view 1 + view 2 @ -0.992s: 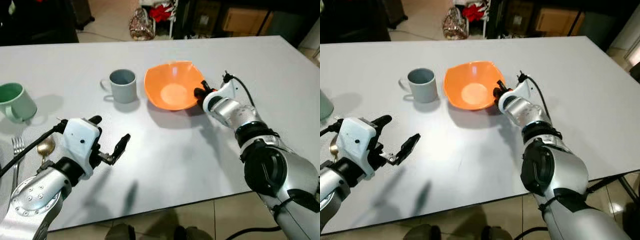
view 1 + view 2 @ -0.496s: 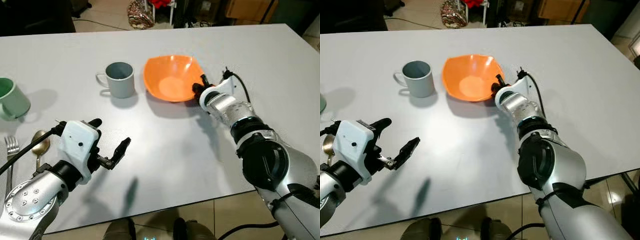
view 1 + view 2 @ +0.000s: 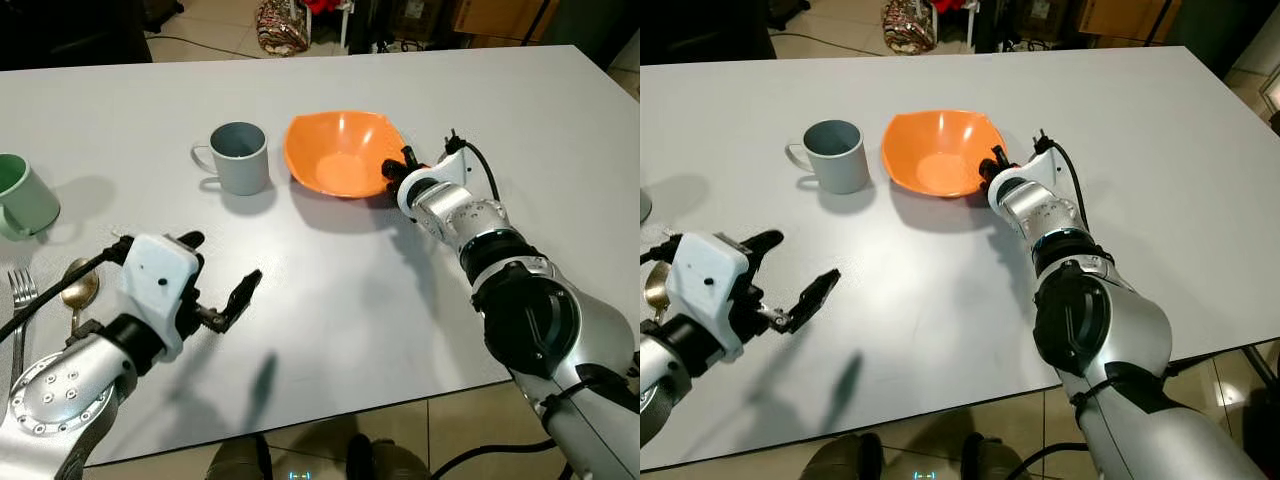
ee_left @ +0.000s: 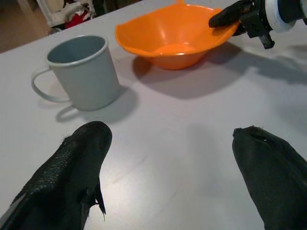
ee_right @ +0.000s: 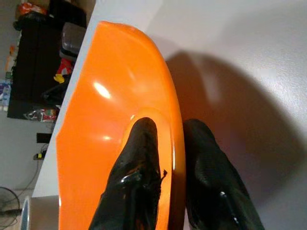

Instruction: Setting the table

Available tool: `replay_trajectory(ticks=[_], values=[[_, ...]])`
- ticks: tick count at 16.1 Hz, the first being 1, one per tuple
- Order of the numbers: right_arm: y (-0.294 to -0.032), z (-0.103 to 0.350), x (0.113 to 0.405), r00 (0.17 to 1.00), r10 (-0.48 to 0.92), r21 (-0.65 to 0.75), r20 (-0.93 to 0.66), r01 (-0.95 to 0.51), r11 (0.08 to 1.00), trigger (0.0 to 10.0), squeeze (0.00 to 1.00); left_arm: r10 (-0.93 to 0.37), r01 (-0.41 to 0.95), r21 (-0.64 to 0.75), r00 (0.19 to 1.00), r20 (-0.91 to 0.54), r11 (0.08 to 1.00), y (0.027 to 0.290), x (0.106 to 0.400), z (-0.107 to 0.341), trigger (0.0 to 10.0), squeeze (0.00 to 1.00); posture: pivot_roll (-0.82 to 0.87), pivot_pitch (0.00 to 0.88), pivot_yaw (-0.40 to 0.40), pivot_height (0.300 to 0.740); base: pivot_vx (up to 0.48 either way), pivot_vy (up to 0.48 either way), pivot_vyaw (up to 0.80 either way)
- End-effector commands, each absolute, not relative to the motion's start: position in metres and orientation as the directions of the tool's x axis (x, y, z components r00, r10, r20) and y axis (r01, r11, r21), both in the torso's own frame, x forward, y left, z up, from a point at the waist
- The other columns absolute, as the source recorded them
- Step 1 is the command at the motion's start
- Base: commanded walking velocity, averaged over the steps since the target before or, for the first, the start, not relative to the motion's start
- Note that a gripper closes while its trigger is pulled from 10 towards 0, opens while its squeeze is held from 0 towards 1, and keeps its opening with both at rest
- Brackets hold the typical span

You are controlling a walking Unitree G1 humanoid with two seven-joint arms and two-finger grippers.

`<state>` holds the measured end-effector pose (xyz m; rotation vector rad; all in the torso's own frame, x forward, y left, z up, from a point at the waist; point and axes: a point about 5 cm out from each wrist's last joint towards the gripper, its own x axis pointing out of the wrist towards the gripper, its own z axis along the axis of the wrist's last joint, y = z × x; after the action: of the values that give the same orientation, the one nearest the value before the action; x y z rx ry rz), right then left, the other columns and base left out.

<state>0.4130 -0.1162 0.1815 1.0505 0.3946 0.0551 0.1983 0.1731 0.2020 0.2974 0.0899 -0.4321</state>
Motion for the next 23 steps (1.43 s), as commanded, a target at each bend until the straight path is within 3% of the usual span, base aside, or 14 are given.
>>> replay_trajectory(ticks=[1,6,7,8,11,17,18,19,20,21,22,23], values=[[-0.120,0.194,0.416,0.935,0.240,0.866,-0.263,0.119,0.485,10.0,1.00,-0.407,0.432,0.262,0.902,-0.144,0.863,0.172,0.200,0.202,10.0,0.00,0.15,0.166,-0.047,0.740,0.000,0.000,0.00],[-0.138,0.205,0.417,0.940,0.259,0.902,-0.224,0.099,0.421,10.0,1.00,-0.413,0.423,0.255,0.906,-0.095,0.869,0.169,0.217,0.203,10.0,0.00,0.10,0.093,-0.050,0.740,0.000,0.000,0.00],[-0.140,0.205,0.417,0.937,0.267,0.902,-0.224,0.096,0.420,10.0,0.88,-0.418,0.426,0.251,0.904,-0.089,0.869,0.168,0.219,0.203,10.0,0.00,0.09,0.083,-0.047,0.740,0.000,0.000,0.00],[-0.143,0.204,0.416,0.932,0.281,0.896,-0.231,0.091,0.434,10.0,0.00,-0.426,0.433,0.246,0.901,-0.081,0.867,0.166,0.222,0.202,10.0,0.00,0.08,0.070,-0.043,0.740,0.000,0.000,0.00],[-0.152,0.205,0.405,0.897,0.390,0.875,-0.208,-0.008,0.484,10.0,0.00,-0.452,0.453,0.212,0.890,-0.059,0.866,0.160,0.227,0.198,10.0,0.00,0.02,0.049,-0.020,0.740,0.000,0.000,0.00],[-0.164,0.204,0.327,0.885,0.424,0.760,-0.192,-0.139,0.634,10.0,0.00,-0.434,0.432,0.165,0.901,-0.030,0.887,0.155,0.232,0.196,10.0,0.00,-0.06,0.059,0.028,0.740,0.000,0.000,0.00],[-0.164,0.206,0.307,0.925,0.350,0.683,-0.145,-0.162,0.712,10.0,0.00,-0.333,0.331,0.180,0.943,-0.021,0.926,0.161,0.232,0.195,10.0,0.00,-0.06,0.060,0.033,0.740,0.000,0.000,0.00],[-0.164,0.208,0.302,0.935,0.331,0.668,-0.128,-0.165,0.725,10.0,0.00,-0.306,0.304,0.180,0.952,-0.021,0.935,0.163,0.233,0.194,10.0,0.00,-0.06,0.060,0.033,0.740,0.000,0.000,0.00],[-0.165,0.203,0.281,0.967,0.230,0.472,-0.105,-0.155,0.868,10.0,0.00,-0.200,0.199,0.167,0.980,-0.012,0.966,0.169,0.232,0.191,10.0,0.00,-0.07,0.056,0.035,0.740,0.000,0.000,0.00],[-0.166,0.197,0.271,0.976,0.196,0.375,-0.092,-0.148,0.915,10.0,0.00,-0.173,0.174,0.160,0.985,-0.022,0.972,0.170,0.231,0.189,10.0,0.00,-0.07,0.054,0.029,0.740,0.000,0.000,0.00],[-0.162,0.176,0.253,0.963,0.222,0.287,-0.155,-0.171,0.943,10.0,0.09,-0.151,0.158,0.206,0.987,-0.049,0.966,0.169,0.227,0.185,10.0,0.00,-0.06,0.043,0.017,0.740,0.000,0.000,0.00],[-0.161,0.173,0.250,0.960,0.227,0.302,-0.162,-0.171,0.938,10.0,0.09,-0.152,0.159,0.216,0.987,-0.051,0.963,0.169,0.226,0.184,10.0,0.00,-0.06,0.040,0.009,0.740,0.000,0.000,0.00]])
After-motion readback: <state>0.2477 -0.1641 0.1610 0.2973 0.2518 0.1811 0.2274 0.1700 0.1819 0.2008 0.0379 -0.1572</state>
